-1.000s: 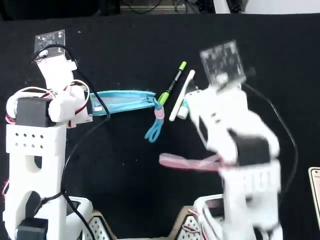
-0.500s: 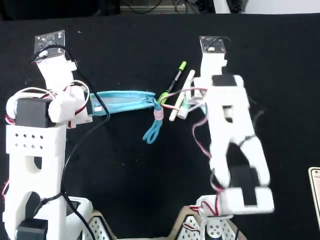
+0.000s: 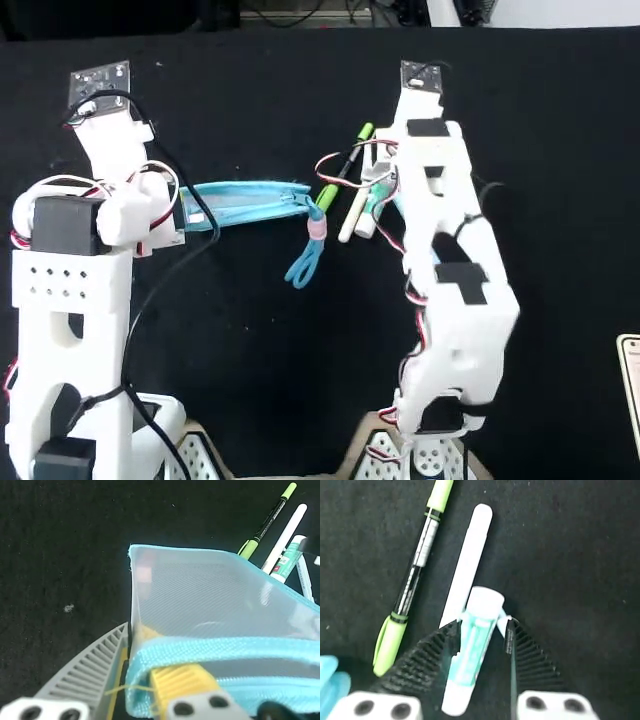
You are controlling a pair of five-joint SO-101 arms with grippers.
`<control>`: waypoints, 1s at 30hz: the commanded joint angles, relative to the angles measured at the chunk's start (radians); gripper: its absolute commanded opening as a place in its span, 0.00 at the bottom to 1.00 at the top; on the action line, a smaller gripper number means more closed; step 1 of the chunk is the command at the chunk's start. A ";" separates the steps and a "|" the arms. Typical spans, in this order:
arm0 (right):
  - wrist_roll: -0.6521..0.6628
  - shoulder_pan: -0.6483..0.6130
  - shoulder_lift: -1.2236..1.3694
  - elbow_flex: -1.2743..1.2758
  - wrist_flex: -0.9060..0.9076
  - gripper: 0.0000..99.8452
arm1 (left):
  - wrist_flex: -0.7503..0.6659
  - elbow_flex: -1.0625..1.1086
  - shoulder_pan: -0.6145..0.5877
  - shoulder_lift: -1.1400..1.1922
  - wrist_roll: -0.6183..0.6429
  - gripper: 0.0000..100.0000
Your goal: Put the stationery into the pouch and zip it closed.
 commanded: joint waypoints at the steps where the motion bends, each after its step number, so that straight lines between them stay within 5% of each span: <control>1: -0.011 0.012 0.042 -0.122 0.006 0.14 | -0.018 0.001 -0.012 -0.005 0.012 0.03; 15: -0.009 0.017 0.291 -0.449 0.305 0.13 | -0.018 0.001 -0.012 -0.005 0.015 0.03; 20: -0.005 0.017 0.341 -0.559 0.381 0.01 | -0.018 0.001 -0.012 -0.005 0.017 0.03; 30: 0.095 0.060 0.343 -0.921 0.664 0.01 | -0.018 0.001 -0.012 -0.005 0.015 0.03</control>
